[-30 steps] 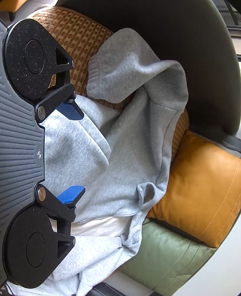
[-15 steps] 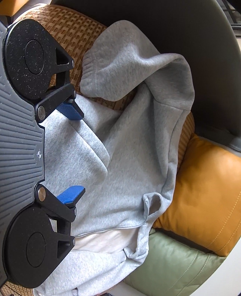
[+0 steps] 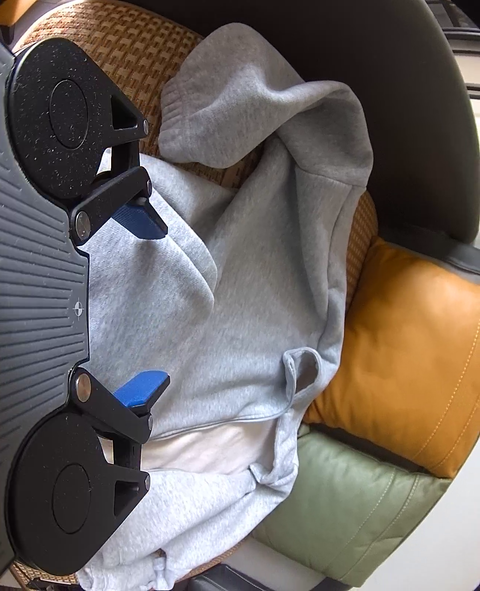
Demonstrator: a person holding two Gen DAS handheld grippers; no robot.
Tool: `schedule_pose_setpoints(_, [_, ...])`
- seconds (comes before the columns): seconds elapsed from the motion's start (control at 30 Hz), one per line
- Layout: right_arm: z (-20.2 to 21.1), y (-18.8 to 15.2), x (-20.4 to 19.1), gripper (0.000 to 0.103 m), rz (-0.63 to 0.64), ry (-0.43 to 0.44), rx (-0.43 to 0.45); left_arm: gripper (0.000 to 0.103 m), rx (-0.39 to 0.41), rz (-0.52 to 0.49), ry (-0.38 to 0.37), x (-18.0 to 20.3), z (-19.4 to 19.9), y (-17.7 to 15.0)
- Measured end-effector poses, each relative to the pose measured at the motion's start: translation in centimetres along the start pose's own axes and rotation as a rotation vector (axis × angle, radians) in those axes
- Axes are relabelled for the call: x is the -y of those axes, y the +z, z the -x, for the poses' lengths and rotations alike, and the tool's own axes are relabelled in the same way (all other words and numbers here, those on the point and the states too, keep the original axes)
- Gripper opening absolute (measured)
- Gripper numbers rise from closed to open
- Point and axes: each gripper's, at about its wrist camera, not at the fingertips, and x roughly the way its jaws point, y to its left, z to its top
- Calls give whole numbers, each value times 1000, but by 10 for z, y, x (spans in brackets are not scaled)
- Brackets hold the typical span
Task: Fold clothes
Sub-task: 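Grasp the hoodie sleeve with the right tool and drag it across the body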
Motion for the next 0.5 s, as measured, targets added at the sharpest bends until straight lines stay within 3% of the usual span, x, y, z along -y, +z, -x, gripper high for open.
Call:
schedule_pose_setpoints(0.17, [10,-44,-6,70,2,85,-60,87,-8,17,-24,2,7,-9])
schedule_pose_setpoints(0.37, [-6,-66,-7,70,-117,240,-80,87,7,4,-18,3,20,-12])
schedule_pose_setpoints(0.5, [-20,-66,-9,71,-127,235,-76,87,2,20,-13,0,21,-13])
